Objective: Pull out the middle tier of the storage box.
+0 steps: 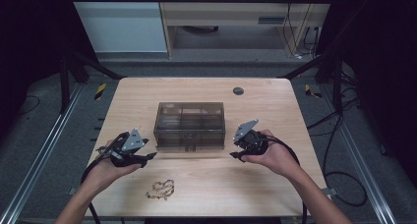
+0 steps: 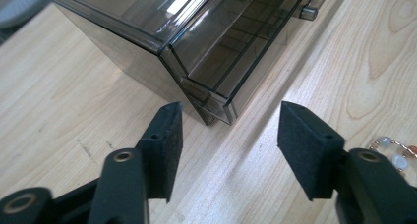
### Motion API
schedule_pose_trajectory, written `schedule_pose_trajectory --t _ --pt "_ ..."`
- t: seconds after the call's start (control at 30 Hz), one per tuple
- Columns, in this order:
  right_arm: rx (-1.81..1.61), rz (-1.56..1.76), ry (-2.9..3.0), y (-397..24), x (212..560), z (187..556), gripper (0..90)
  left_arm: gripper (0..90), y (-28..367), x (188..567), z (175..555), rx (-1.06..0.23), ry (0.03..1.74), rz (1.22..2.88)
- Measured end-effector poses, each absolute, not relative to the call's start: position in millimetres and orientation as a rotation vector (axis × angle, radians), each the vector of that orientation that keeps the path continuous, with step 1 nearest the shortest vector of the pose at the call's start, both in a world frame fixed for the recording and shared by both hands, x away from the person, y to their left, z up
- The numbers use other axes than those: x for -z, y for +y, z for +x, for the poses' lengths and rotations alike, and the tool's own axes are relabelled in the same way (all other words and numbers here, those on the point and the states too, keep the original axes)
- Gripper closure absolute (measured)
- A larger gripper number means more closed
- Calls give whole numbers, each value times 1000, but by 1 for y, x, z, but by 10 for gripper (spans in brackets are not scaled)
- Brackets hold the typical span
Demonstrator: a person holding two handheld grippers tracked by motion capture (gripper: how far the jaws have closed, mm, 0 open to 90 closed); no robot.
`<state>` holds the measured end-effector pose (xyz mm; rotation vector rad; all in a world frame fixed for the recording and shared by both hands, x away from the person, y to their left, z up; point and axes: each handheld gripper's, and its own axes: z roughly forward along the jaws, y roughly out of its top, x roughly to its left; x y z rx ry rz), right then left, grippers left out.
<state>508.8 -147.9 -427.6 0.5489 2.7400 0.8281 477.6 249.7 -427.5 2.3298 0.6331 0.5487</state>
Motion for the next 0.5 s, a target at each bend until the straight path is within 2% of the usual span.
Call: schedule_pose_trajectory --t 0.13,0.23,0.27,0.37,0.5 --pt "-863 542 2744 -147 427 511 669 515 249 431 487 -518 643 2340" --pt "-900 542 2737 -148 426 512 705 548 251 433 490 -498 647 2335" --pt "-917 545 2732 -148 425 514 722 593 252 435 492 -484 648 2340" --pt "-944 547 2725 -148 426 515 745 630 252 438 493 -466 647 2341" --pt "-959 547 2727 -145 428 517 749 636 251 441 492 -448 638 2339"
